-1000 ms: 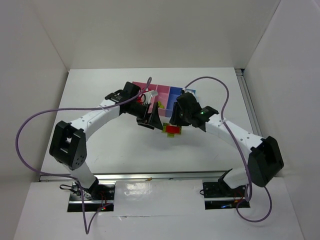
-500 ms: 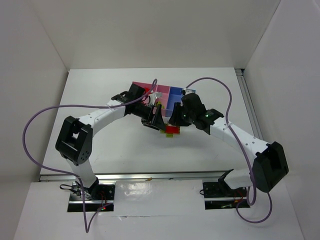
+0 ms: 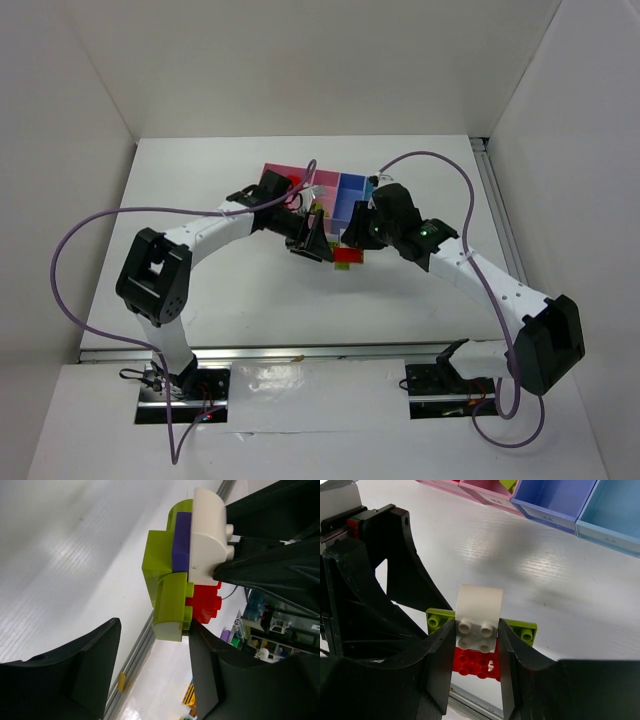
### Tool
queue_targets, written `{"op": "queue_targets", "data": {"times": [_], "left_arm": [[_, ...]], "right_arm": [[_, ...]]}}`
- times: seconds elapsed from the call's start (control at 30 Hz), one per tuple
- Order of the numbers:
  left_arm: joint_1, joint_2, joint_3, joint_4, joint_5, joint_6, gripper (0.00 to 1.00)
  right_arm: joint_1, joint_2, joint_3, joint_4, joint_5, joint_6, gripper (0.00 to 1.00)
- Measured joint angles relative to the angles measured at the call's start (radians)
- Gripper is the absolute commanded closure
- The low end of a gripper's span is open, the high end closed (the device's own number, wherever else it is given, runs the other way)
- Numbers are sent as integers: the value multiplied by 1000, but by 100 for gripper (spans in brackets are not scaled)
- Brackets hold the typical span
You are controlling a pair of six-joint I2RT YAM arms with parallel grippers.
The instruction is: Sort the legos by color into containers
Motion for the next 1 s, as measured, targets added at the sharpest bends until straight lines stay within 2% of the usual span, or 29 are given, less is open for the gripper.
{"op": "queue_targets", "data": {"times": [0.2, 0.33, 0.4, 0.47, 0.5, 0.57, 0.63, 0.8, 1.0], "left_arm": [[0, 0, -34, 86, 88, -49, 47], [0, 0, -53, 141, 131, -89, 63], [2, 5, -56, 150, 134, -97, 75], [3, 11, -58, 158, 142, -106, 79], [3, 16, -58, 161, 144, -108, 86], [4, 27, -58, 170, 151, -109, 90], [7, 43, -59, 175, 155, -110, 98], [28, 80, -74, 185, 156, -112, 100], [66, 85, -98, 166, 66, -112, 100]], "right_arm": [[-4, 0, -1, 2, -16, -5, 83], [-4, 0, -9, 11, -22, -8, 83], [-6, 0, -14, 15, -26, -8, 83], [-10, 1, -17, 18, -27, -8, 83], [-10, 2, -17, 18, -26, -8, 83], [-11, 8, -19, 18, -22, -8, 83], [-11, 22, -20, 19, -18, -8, 83], [-10, 53, -26, 29, -15, -1, 83], [-10, 53, -13, 37, -3, 12, 83]]}}
